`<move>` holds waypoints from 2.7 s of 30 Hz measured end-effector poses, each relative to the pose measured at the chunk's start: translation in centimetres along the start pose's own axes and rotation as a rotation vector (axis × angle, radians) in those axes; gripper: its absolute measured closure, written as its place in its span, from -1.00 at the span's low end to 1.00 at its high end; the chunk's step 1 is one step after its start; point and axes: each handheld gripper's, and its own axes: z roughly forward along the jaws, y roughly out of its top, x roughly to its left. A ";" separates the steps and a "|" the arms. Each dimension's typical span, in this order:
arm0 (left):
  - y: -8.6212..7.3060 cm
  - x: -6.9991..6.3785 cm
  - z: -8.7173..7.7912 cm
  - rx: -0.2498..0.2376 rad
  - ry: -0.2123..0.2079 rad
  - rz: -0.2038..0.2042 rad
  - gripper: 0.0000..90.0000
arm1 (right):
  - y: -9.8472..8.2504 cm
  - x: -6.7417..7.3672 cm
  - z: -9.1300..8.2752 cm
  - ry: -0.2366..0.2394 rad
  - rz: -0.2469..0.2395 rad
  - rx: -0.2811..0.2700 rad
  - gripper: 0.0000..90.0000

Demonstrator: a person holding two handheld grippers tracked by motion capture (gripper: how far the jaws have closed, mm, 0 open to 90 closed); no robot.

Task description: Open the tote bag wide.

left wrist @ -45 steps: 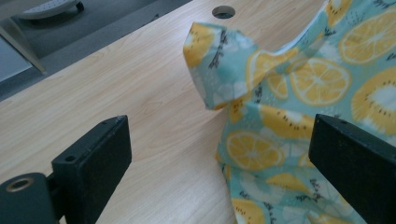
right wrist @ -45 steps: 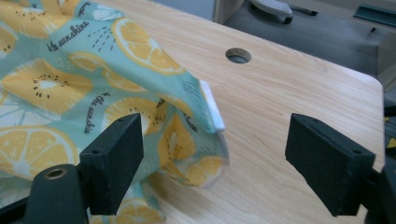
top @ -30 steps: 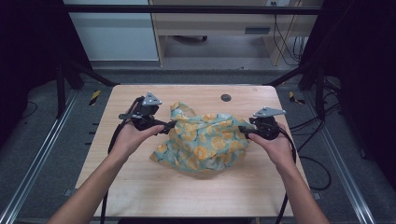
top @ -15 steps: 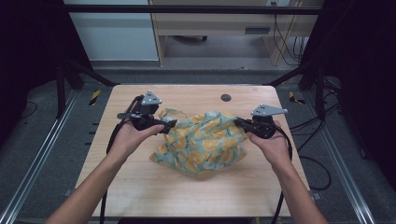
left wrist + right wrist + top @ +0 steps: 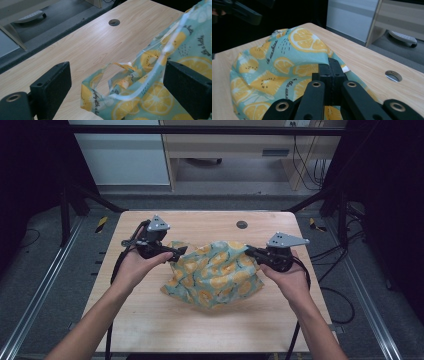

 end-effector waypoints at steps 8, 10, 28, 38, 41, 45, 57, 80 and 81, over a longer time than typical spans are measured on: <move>-0.5 -0.1 -0.6 -0.021 -0.002 -0.020 -0.82 | -0.8 3.6 -1.2 0.065 -0.042 -0.045 1.00; -0.6 -0.1 -0.5 -0.021 -0.002 -0.021 -0.81 | -1.4 4.5 -1.3 0.078 -0.046 -0.050 1.00; -2.5 -2.2 2.6 0.027 -0.050 0.013 -0.62 | -6.2 9.3 -2.0 0.196 -0.101 0.022 1.00; -2.7 -1.2 4.1 0.049 -0.054 -0.019 -0.43 | -7.8 10.4 -1.8 0.228 -0.118 0.071 1.00; -2.6 -1.1 4.2 0.050 -0.058 -0.022 -0.37 | -8.3 10.5 -2.0 0.233 -0.125 0.091 1.00; -2.2 -0.9 4.3 0.053 -0.048 -0.019 -0.26 | -9.1 10.4 -2.3 0.240 -0.128 0.125 1.00; -3.4 1.6 5.3 0.117 -0.093 -0.080 -0.10 | -10.2 10.0 -2.7 0.237 -0.111 0.145 1.00; -7.3 -2.5 4.6 0.184 -0.331 0.018 -0.31 | -11.0 8.6 -3.0 0.170 -0.071 0.123 1.00; -7.5 -2.6 4.5 0.187 -0.334 0.024 -0.32 | -11.0 8.6 -3.1 0.167 -0.072 0.123 1.00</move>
